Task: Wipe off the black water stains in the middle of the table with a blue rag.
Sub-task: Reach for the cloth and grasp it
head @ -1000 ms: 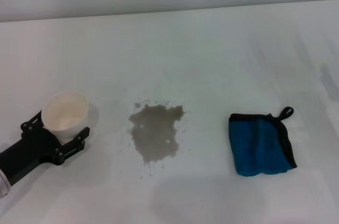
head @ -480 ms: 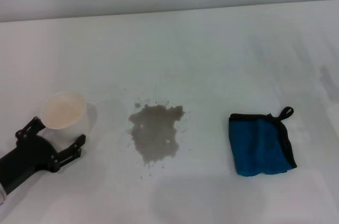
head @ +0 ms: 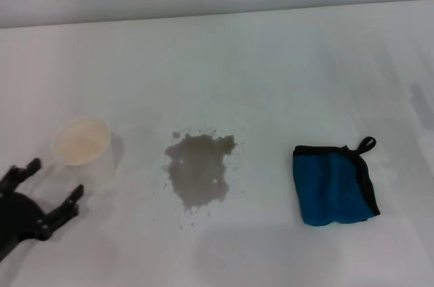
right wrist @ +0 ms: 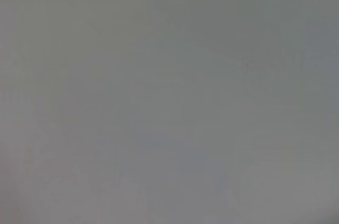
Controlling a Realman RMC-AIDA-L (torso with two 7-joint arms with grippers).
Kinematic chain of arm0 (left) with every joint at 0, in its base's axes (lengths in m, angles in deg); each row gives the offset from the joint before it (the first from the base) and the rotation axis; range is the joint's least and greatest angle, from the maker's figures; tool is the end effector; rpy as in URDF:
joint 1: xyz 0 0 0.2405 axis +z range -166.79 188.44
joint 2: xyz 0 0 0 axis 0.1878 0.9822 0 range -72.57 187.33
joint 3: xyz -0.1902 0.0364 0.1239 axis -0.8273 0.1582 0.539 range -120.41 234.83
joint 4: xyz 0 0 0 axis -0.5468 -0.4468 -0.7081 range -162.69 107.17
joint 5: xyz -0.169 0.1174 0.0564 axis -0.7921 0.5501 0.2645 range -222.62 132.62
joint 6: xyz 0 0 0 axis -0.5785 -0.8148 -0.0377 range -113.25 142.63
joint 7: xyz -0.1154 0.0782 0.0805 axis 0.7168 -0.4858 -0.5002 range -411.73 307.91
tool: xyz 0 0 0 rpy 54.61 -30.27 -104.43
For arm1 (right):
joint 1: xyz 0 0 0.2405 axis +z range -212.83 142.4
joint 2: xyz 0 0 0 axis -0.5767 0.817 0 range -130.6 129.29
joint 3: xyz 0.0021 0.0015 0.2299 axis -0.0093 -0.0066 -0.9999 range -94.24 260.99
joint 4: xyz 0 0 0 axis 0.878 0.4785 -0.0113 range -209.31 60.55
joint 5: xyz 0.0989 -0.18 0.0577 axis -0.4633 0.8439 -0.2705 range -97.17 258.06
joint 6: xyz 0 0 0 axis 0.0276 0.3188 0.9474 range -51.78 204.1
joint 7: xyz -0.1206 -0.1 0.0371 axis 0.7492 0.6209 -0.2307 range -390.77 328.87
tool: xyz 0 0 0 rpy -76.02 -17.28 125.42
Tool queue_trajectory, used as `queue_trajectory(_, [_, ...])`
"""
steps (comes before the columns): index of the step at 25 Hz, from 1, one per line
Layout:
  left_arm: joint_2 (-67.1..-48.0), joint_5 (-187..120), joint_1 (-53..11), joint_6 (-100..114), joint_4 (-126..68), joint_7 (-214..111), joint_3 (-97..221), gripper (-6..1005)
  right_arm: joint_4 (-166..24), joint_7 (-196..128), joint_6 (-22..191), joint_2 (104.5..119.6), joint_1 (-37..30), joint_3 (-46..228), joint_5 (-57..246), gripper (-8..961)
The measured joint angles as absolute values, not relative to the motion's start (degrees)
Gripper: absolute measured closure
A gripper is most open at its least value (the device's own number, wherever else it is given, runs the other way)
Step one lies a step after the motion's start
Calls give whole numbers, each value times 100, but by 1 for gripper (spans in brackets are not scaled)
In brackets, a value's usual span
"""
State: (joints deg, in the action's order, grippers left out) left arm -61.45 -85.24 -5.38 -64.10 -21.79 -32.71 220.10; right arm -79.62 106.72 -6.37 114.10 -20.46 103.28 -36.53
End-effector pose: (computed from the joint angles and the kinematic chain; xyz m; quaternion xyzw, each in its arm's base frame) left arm -0.3458 0.2310 -0.0465 -0.8693 -0.1770 -0.2178 0.4068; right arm 0.3739 0.2546 0.0432 -0.5735 0.3966 0.4399 0.5659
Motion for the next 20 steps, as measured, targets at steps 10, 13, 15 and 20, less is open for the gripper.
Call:
queue_trajectory(10, [-6127, -10317, -43, -7651, -1907, -3270, 22006, 105, -6886, 7671, -776, 11319, -2496, 11108, -3653, 186])
queue_trajectory(13, [-6127, -10817, 0, -8077, -1814, -3261, 22007, 105, -6219, 6215, -711, 11181, -2649, 11805, -3651, 197])
queue_trajectory(15, [-6127, -11090, -11, -8237, -1738, -3255, 22006, 105, -5954, 5299, -777, 10978, -2688, 12308, -3652, 201])
queue_trajectory(20, [-6122, -11393, -158, -8230, -1668, -3244, 22007, 105, -5515, 3720, -1291, 10439, -2619, 13519, -3477, 204])
